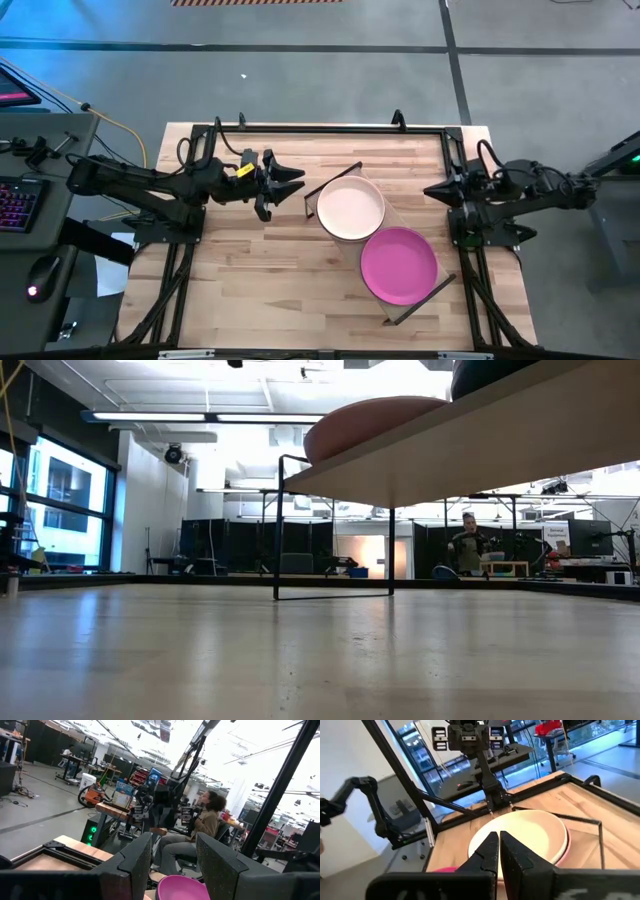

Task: Place and stack plates onto a shelf
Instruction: Return to Home Position

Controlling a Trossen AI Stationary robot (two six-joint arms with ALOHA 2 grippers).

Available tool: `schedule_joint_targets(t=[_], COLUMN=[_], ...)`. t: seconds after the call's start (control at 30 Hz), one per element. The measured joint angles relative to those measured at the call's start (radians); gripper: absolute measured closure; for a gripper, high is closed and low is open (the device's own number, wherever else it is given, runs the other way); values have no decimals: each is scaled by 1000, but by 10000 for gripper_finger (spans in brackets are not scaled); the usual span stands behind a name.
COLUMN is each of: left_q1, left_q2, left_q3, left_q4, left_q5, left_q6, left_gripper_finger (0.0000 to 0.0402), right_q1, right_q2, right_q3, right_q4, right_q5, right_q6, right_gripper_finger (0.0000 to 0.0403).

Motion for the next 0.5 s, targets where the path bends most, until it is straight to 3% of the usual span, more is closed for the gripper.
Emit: schedule_joint_targets(t=[0.3, 0.5], left_q1=[0, 0], left_q2=[0, 0], left_q3=[0, 0], left_q4=[0, 0], left_q5=[-27, -27], left_q6=[0, 0], left_gripper_finger=[254, 254], right_q1=[0, 0], right_q2=[-222, -322], right_q3=[-188, -358], right_q4=[41, 253], right_q5=[27, -14], right_q6=[45, 29], right_gripper_finger=[403, 403])
